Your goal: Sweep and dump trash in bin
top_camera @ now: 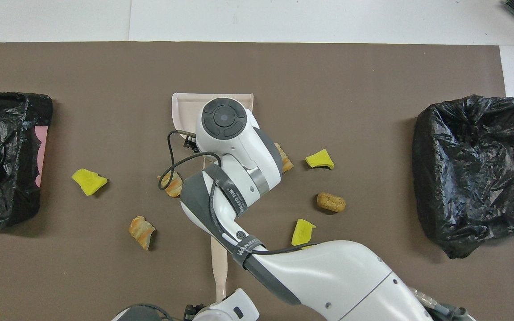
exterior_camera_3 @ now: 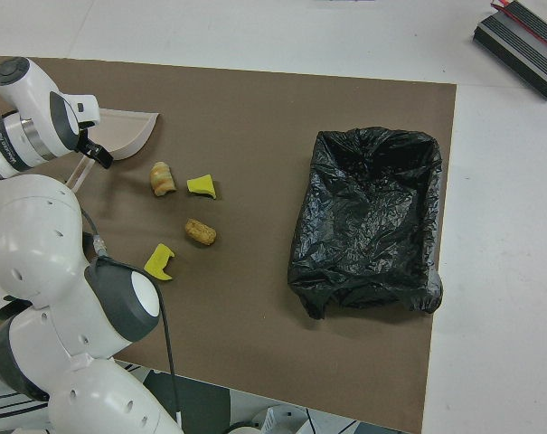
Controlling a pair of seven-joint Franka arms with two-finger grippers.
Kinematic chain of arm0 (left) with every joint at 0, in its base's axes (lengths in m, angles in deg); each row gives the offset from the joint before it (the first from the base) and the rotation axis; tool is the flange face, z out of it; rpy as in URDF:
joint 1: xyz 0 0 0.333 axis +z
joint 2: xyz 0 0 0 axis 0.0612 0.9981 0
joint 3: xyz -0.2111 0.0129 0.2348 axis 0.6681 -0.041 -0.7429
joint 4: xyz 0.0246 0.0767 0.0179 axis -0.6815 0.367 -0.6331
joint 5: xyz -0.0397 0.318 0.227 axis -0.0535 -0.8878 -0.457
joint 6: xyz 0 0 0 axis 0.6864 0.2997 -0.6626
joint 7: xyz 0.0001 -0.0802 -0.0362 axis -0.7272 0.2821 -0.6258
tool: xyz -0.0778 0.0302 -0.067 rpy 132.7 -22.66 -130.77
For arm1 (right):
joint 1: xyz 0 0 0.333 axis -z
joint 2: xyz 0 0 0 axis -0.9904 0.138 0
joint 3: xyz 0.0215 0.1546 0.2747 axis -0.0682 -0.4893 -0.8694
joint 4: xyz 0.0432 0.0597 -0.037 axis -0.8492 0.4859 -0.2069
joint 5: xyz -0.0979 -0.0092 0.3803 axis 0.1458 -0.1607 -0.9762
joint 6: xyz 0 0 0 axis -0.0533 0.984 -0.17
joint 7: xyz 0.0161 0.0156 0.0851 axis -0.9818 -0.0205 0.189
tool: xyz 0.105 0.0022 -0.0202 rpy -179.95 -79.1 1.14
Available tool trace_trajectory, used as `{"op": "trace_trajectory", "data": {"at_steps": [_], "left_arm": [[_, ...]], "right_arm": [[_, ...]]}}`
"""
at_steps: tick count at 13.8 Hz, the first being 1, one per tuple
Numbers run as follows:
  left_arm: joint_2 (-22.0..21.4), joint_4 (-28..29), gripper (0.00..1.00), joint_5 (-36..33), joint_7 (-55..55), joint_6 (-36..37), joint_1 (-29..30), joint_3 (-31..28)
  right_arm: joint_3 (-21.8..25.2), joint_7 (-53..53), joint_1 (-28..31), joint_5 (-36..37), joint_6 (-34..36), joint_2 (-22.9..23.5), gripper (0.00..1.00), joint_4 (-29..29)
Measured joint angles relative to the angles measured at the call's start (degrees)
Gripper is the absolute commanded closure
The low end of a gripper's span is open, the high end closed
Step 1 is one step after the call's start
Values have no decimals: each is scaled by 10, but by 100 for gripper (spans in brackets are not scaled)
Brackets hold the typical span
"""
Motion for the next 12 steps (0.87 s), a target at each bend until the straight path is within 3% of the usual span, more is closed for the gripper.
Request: {"op": "trace_trajectory", "data": {"at_steps": [3, 4, 5, 8, 12], "left_arm": [[1, 1, 33, 2, 4, 0, 0, -1], [2, 1, 43, 2, 6, 0, 0, -1], [5, 2, 61, 3, 6, 0, 0, -1], [12, 2, 96, 3, 6, 0, 0, -1], [15, -3, 100, 4, 6, 15, 0, -6]], "right_arm": [[0, -1, -9, 7, 4, 6, 23, -2], [1, -1, -9, 9, 12, 6, 27, -3], [1, -1, -9, 9, 21, 6, 32, -5], [0, -1, -9, 9, 43, 6, 34, -10], [0, -1, -9, 9, 47, 6, 56, -13]]}}
